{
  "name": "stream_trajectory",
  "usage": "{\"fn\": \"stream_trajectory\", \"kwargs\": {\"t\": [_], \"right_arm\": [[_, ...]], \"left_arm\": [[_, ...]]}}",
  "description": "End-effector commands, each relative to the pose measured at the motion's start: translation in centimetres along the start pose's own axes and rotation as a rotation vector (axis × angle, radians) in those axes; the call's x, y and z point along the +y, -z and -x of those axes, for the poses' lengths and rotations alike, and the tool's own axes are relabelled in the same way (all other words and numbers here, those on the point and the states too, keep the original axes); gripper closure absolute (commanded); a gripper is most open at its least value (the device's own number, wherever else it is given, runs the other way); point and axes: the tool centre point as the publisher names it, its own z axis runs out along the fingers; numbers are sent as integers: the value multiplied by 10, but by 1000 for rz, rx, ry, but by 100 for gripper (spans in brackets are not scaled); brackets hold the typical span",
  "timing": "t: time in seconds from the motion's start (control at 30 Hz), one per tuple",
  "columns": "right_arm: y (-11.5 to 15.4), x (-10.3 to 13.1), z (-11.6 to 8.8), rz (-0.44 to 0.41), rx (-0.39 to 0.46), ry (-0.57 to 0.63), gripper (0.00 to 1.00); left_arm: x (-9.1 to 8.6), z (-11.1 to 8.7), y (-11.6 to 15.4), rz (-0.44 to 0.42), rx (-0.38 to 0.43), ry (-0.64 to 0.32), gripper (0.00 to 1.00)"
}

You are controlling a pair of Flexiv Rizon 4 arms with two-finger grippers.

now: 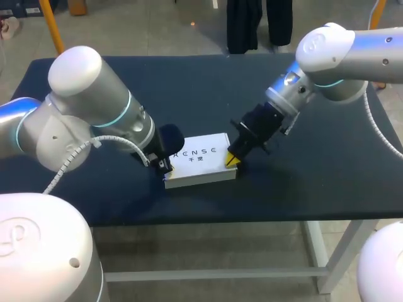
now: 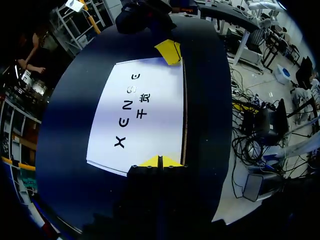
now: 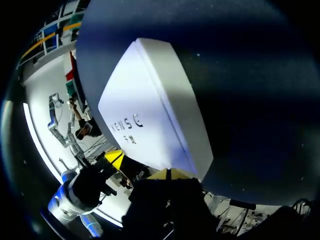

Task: Assemble the packaging by folding the flat box into shape, placing the metal phone stand inside, and closing the box properly

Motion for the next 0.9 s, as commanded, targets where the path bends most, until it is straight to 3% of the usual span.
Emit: {"fn": "stream_trajectory", "kwargs": {"t": [0.03,0.17,0.23,0.3,0.37,0.43,0.47,0.5,0.9], "right_arm": [[21,-13,-7,36,20,48,100],[40,-21,-15,92,37,142,100],[49,-24,-17,126,47,184,98],[60,-25,-19,148,53,225,84],[70,-26,-19,208,61,276,77],[82,-27,-19,271,73,282,62],[82,-27,-19,271,73,282,0],[82,-27,-19,271,73,282,0],[82,-27,-19,271,73,282,0]], "left_arm": [[-7,-7,23,16,-26,22,66],[-17,-8,36,34,-11,78,0],[-21,-10,41,50,1,118,0],[-25,-12,46,62,25,165,0],[-29,-15,51,75,54,218,0],[-31,-15,55,126,69,308,0],[-33,-15,57,179,22,358,0],[-34,-16,60,239,-28,376,0],[-34,-16,60,239,-28,376,0]]}}
